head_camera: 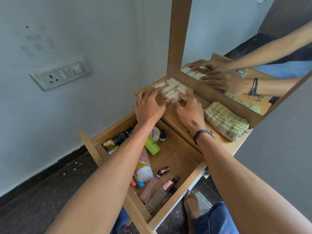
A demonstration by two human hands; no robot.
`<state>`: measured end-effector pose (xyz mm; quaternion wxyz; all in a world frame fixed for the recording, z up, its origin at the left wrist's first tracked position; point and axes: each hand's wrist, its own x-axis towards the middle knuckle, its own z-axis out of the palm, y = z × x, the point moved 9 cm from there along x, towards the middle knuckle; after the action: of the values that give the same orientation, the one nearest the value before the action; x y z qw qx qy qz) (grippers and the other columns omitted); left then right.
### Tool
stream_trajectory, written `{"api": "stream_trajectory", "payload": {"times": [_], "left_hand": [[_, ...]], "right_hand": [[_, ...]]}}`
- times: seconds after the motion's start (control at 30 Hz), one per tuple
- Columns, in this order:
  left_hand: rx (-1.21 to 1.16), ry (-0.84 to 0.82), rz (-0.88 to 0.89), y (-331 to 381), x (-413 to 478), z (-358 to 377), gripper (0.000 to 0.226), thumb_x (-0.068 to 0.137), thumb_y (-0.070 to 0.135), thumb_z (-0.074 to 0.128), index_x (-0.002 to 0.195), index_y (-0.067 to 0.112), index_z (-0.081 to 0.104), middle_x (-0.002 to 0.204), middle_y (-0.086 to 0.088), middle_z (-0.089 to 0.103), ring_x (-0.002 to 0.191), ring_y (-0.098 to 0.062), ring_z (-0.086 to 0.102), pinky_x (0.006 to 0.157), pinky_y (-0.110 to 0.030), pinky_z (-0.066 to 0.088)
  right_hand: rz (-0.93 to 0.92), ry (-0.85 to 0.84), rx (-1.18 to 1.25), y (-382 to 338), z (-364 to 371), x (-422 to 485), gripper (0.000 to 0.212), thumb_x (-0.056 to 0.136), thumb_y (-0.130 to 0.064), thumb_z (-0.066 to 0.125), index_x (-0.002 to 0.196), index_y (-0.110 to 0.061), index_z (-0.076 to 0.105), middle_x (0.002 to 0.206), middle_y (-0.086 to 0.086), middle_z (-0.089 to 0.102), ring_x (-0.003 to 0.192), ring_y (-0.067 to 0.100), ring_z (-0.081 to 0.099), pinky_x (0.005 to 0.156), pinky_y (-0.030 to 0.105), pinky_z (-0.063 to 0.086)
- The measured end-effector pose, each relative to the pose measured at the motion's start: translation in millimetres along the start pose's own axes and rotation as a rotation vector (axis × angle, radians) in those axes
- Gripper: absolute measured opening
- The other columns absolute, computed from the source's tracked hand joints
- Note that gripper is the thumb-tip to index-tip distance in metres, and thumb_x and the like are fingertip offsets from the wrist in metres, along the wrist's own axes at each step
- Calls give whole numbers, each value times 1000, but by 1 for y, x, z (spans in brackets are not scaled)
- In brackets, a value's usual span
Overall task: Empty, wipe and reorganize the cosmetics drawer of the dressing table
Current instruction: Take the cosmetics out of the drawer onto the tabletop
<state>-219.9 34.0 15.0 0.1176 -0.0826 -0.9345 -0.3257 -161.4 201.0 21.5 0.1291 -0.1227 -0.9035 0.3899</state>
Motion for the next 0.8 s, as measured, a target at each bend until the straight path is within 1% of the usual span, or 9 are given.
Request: {"api": "stream_trajectory", "payload": {"times": [0.1,0.23,0.3,0.4,0.47,0.57,0.67,0.73,0.8], "left_hand": [[-5,28,-1,2,1,-2,60,84,64,62,139,42,52,151,16,44,143,-20,27,112,-47,30],[3,53,10,3,1,-2,59,85,62,63,138,40,53,151,13,44,140,-19,30,110,-46,33],[7,59,20,3,1,-2,59,85,62,62,139,39,53,151,13,44,140,-20,30,109,-46,33],[-11,64,15,1,2,-2,61,85,63,62,139,39,53,151,12,45,140,-19,31,112,-45,29],[-18,69,6,0,4,-4,61,83,65,62,138,39,54,150,12,47,140,-18,32,113,-44,26],[-32,80,-1,-2,5,-6,60,81,65,64,136,41,56,148,13,49,138,-17,34,111,-44,26],[-68,22,-9,-4,7,-4,60,82,60,66,138,43,53,151,13,46,139,-17,31,113,-46,27],[-117,-61,-20,-5,6,-1,66,83,56,68,144,42,47,155,12,39,144,-19,25,116,-49,26],[-214,-116,-61,-10,-1,-3,75,84,51,70,151,40,37,160,10,33,148,-19,20,118,-53,24]], "right_hand": [[34,9,4,1,0,0,53,99,-46,60,147,-27,53,167,-5,25,155,30,22,123,50,27],[69,26,20,2,-2,-1,42,98,-44,62,133,-21,62,168,-3,24,155,29,22,119,49,30],[67,32,13,2,-2,-1,45,98,-44,61,138,-23,60,168,-1,23,154,29,23,117,49,32],[62,7,-30,2,1,1,50,100,-47,58,147,-30,52,170,-1,18,154,34,22,117,51,33],[57,-7,-60,2,3,3,50,101,-49,56,147,-32,51,170,-1,15,153,37,22,116,52,34],[52,-16,-90,3,6,5,51,101,-51,54,148,-34,48,170,-1,14,153,39,22,115,54,35],[54,-19,-91,4,7,5,52,101,-52,54,150,-36,47,170,-2,15,153,39,22,116,54,34],[57,-19,-87,4,7,5,52,100,-51,55,149,-36,47,170,-1,16,153,38,23,117,54,34],[55,-17,-85,4,6,4,50,100,-51,56,146,-34,51,170,0,17,152,39,25,118,53,34]]}}
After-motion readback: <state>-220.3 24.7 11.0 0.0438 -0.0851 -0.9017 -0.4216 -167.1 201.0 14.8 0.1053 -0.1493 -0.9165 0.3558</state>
